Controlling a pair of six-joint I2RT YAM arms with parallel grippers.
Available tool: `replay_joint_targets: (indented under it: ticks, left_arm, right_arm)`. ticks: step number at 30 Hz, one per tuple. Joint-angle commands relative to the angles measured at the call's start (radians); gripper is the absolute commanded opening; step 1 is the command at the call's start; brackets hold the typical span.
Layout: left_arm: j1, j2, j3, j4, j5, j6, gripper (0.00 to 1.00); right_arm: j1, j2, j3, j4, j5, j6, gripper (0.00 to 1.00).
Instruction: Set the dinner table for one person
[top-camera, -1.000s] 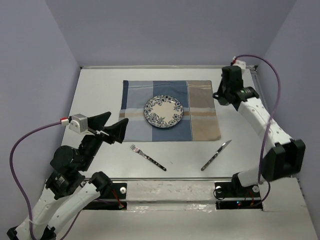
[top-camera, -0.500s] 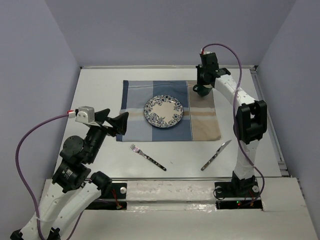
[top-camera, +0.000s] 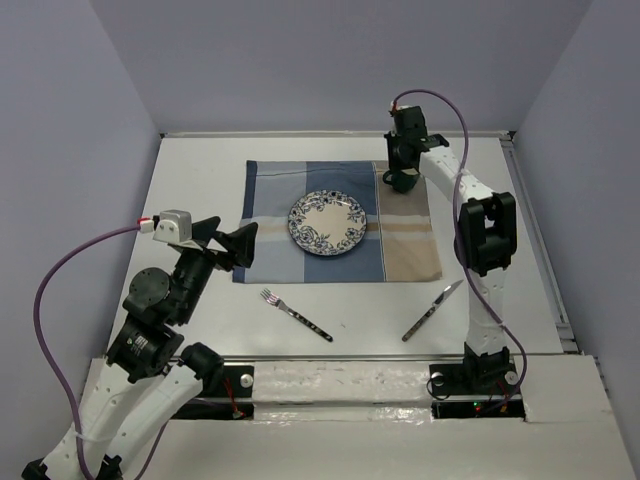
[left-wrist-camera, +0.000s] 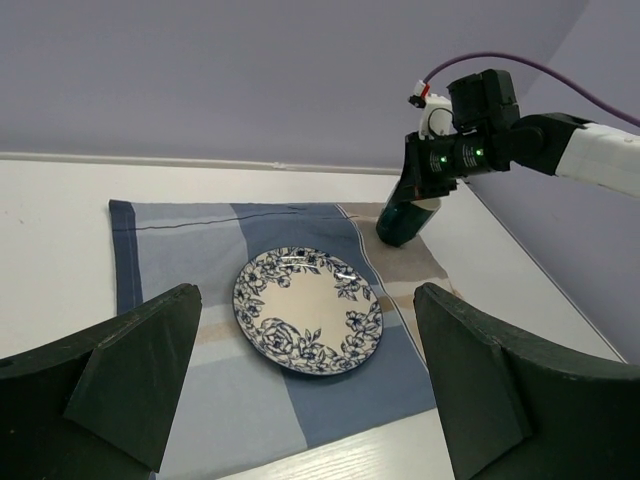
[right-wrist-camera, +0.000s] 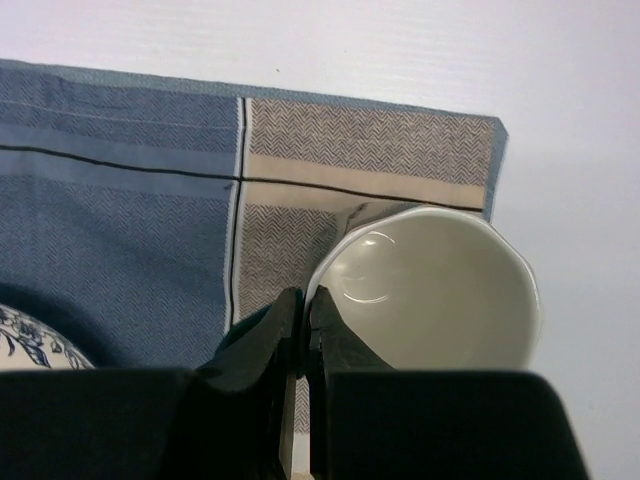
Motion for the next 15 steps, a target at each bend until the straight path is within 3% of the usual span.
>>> replay_joint_targets:
  ticks: [1, 2, 6, 7, 10, 12, 15]
  left_arm:
    - [0.005, 0.015, -0.005, 0.043, 0.014, 0.016, 0.99]
    - [0.007, 0.017, -0.005, 0.043, 0.014, 0.016, 0.99]
    - [0.008, 0.022, -0.004, 0.043, 0.015, 0.015, 0.99]
    - [0.008, 0.02, -0.005, 0.043, 0.015, 0.015, 0.99]
    - [0.01, 0.014, -0.005, 0.041, 0.017, 0.015, 0.99]
    - [0.01, 0.008, -0.005, 0.043, 0.017, 0.013, 0.99]
    - [0.008, 0.005, -0.004, 0.043, 0.018, 0.013, 0.99]
  right_arm:
    - [0.011, 0.009, 0.088, 0.051, 0.052, -0.04, 0.0]
    - [0.011, 0.015, 0.088, 0.051, 0.053, -0.039, 0.0]
    - [0.011, 0.012, 0.085, 0.05, 0.072, -0.023, 0.25]
    - [0.011, 0.008, 0.085, 0.05, 0.072, -0.019, 0.4]
    - [0.011, -0.023, 0.09, 0.033, 0.061, -0.002, 0.64]
    - [0.011, -0.07, 0.085, 0.022, 0.046, 0.015, 0.74]
    - [0.021, -0.146, 0.022, 0.023, 0.009, 0.04, 0.77]
